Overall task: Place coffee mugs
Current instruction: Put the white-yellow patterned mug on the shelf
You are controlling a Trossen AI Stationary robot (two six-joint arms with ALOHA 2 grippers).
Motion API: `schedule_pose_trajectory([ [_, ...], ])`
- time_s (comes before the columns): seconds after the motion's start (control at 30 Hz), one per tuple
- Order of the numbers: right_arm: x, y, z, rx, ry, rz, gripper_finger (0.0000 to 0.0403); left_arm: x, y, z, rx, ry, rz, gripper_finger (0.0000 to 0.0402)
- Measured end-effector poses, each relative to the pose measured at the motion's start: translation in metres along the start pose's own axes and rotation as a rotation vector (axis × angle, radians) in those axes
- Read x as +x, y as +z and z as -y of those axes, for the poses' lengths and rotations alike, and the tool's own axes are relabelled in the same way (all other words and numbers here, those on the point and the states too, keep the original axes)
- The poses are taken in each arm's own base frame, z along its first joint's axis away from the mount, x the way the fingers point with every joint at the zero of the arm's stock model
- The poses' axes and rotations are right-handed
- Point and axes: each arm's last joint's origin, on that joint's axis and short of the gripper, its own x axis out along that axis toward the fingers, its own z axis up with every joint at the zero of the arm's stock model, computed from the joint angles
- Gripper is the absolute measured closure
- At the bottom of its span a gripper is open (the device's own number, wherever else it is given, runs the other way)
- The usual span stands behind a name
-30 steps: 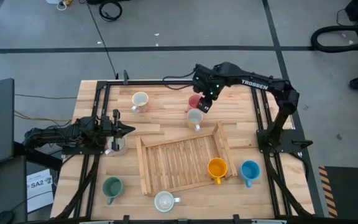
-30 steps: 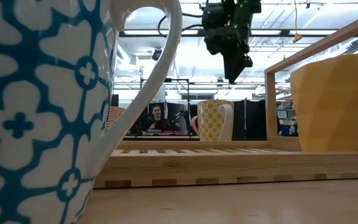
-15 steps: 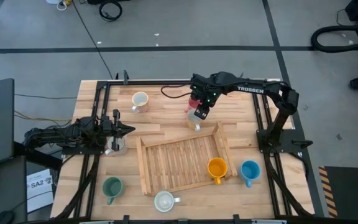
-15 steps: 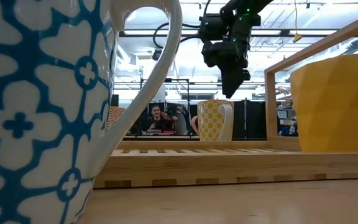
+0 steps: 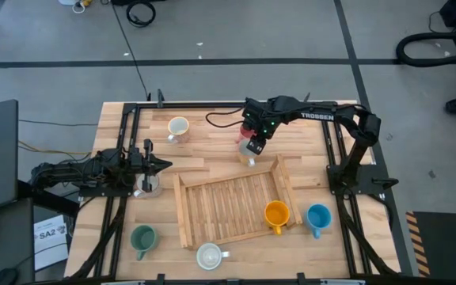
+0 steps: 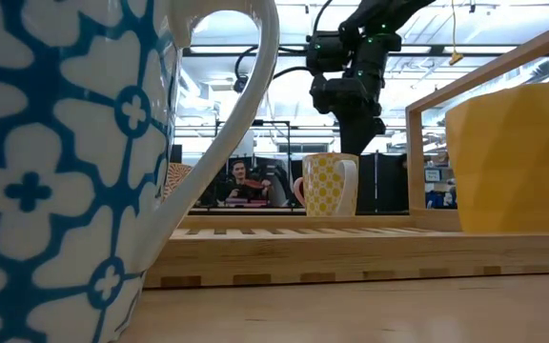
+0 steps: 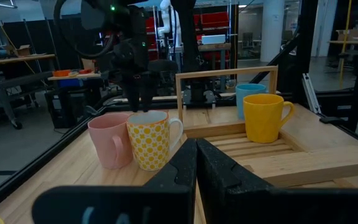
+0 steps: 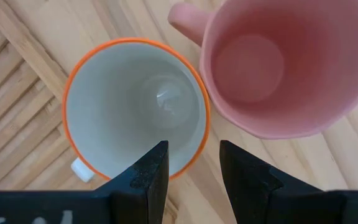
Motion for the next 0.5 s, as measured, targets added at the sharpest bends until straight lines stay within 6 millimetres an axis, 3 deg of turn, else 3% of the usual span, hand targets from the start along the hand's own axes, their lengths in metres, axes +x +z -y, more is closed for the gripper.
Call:
schedule_pose_trajectory([
  [0.5, 0.0001, -0.0002, 0.0002, -0.001, -0.001, -0.002, 0.0254, 0.0000, 0.0000, 0.0000, 0.000, 0.000, 0.000, 0.0388],
])
